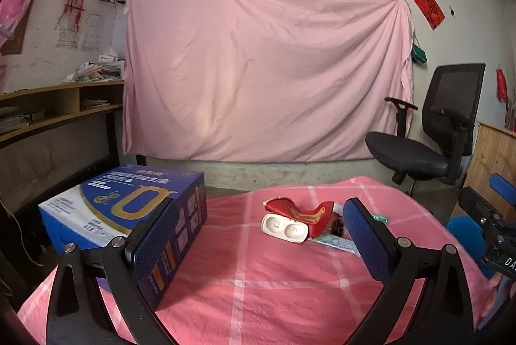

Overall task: Collect trash
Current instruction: 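Grasp the red paper box with the left tool while the right tool grasps the green snack wrapper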

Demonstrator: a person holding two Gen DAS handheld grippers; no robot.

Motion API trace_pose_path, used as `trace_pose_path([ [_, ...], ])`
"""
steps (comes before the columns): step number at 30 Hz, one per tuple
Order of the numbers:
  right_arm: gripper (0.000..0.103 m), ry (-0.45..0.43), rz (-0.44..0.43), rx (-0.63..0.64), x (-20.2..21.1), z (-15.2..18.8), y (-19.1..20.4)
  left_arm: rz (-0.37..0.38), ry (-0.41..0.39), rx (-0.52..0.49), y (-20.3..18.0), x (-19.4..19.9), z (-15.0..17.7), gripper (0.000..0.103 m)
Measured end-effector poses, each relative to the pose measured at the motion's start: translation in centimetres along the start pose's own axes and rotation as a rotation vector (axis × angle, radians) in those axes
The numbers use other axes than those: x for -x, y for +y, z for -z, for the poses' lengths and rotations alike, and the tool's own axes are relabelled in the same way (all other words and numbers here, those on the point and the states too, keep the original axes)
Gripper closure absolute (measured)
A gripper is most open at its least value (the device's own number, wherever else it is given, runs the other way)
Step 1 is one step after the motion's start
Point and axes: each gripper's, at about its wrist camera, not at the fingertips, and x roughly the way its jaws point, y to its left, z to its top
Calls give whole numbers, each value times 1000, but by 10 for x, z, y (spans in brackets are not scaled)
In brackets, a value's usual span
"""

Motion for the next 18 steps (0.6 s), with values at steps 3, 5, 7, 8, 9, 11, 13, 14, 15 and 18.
trace_pose_path([
  [3,0,47,-16,13,-14,1,2,17,34,-1,0,-11,2,3],
  [5,0,96,-21,12,-25,3,2,22,65,-2,-1,-20,2,4],
  [7,0,147,-25,8,-37,6,3,27,87,3,-2,-29,1,4],
  [8,0,172,-36,6,-43,7,3,35,94,8,-3,-32,1,5],
  [9,0,206,-44,10,-52,7,2,44,98,13,-2,-34,0,5],
  [11,3,260,-45,19,-67,9,4,62,107,16,-5,-39,0,12],
  [13,19,323,-61,18,-83,11,3,82,126,7,-8,-46,-1,18],
  [14,22,356,-72,15,-93,13,1,93,141,2,-10,-51,-1,23],
  [15,28,382,-80,12,-98,14,0,106,160,-2,-11,-56,-1,27],
  [18,39,453,-109,8,-119,18,-3,146,232,-2,-14,-74,-1,42],
])
